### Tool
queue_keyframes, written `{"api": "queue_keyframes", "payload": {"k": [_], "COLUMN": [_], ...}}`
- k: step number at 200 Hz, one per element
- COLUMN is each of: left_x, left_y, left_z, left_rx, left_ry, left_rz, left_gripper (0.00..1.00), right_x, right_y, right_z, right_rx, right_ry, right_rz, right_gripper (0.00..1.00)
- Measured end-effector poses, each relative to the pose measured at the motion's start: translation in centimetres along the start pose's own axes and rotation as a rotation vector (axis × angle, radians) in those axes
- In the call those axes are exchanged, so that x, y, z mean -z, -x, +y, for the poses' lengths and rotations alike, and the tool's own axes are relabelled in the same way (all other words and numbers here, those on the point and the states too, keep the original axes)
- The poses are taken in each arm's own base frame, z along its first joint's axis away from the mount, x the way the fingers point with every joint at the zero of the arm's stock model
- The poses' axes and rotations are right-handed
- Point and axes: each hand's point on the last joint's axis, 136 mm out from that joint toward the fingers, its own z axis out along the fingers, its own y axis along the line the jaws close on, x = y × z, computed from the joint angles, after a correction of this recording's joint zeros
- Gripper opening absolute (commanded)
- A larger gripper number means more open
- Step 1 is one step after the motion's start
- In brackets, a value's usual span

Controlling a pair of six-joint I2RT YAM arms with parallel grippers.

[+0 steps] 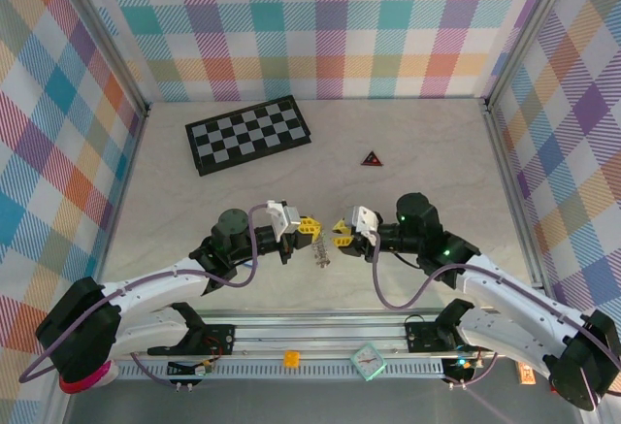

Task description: Put the keys on the keyring

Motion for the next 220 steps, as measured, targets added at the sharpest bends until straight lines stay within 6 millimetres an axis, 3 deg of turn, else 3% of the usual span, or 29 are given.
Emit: {"api": "queue_keyframes", "payload": {"k": [37, 90, 220], "left_x": [0.2, 0.3, 0.3], "left_y": [0.3, 0.5, 0.4], "left_z": [-0.8, -1.7, -2.2], "left_rx": [-0.034, -0.044, -0.038], "left_ry": [-0.042, -0.090, -0.127], "left_rz": [-0.006, -0.015, -0.013], "left_gripper": [0.00, 0.00, 0.00], "right_x": [0.7, -0.8, -1.9], "right_y": [0.1, -1.8, -0.6], "right_z": [-1.2, -0.7, 0.6], "right_rx": [-0.043, -0.115, -0.110], "right_ry": [-0.029, 0.060, 0.185], "right_rz": [-0.013, 0.028, -0.012], "right_gripper": [0.22, 0.26, 0.26]}}
